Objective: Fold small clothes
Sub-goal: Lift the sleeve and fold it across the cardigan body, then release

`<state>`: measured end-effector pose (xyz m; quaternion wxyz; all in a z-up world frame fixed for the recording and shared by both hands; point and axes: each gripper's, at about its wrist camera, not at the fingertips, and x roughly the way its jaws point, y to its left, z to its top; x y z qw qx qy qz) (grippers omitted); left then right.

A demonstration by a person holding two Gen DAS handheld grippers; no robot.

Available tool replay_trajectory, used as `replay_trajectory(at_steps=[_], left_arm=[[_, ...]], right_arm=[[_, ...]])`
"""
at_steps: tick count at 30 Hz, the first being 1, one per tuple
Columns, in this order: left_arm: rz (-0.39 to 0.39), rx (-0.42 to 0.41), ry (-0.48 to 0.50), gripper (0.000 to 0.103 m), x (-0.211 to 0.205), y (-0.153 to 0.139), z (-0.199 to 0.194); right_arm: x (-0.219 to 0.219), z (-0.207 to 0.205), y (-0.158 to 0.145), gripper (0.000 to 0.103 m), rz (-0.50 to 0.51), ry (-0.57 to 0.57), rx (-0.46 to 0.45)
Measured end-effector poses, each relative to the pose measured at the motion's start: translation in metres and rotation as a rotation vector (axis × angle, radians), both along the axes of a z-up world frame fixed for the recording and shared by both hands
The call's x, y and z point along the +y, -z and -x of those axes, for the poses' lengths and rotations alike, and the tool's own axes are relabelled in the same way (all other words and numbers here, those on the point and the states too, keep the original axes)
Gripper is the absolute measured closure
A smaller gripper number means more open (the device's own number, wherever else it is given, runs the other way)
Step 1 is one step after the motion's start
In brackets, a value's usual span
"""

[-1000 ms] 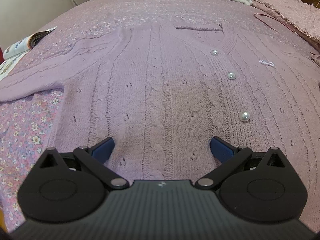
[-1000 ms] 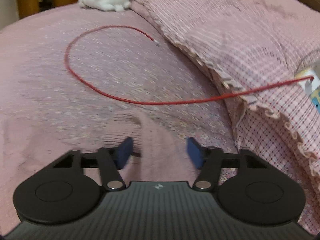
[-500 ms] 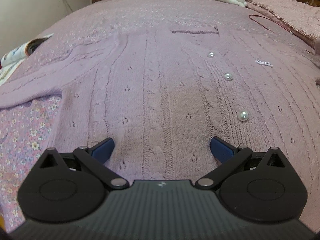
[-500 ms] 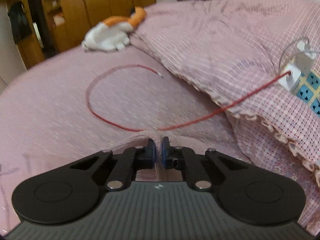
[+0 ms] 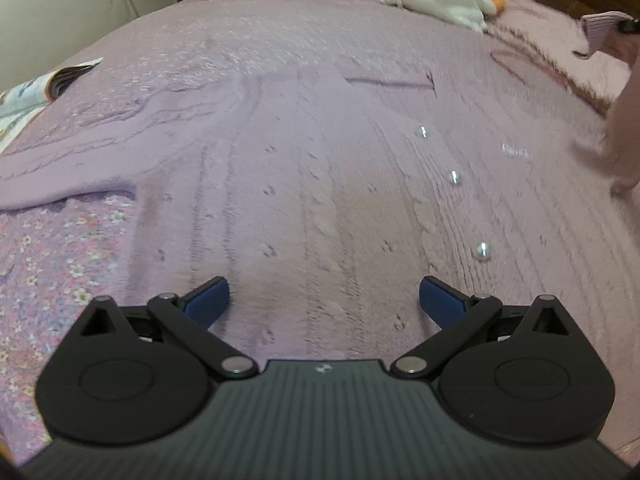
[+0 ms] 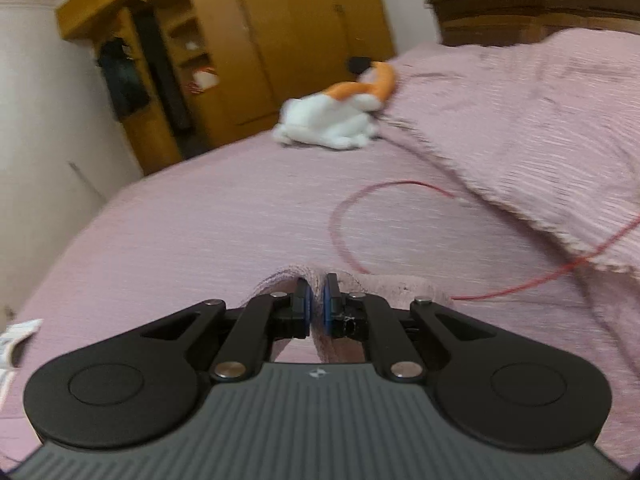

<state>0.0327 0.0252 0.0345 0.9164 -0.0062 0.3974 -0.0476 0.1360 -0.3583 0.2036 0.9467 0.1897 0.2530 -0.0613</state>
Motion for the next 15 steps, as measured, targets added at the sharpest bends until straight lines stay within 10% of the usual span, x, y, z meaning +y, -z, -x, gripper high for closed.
replay_trajectory(at_steps=[8, 15], left_arm=[[0.022, -0.08, -0.096, 0.0, 0.044, -0.031, 0.011], [-0.015, -0.129, -0.17, 0.0, 0.068, -0.042, 0.018]], right_arm=[[0.105, -0.02, -0.017, 0.097, -0.124, -0.162, -0.055], [0.195, -0.027, 0.026, 0.097, -0.204, -0.26, 0.012]])
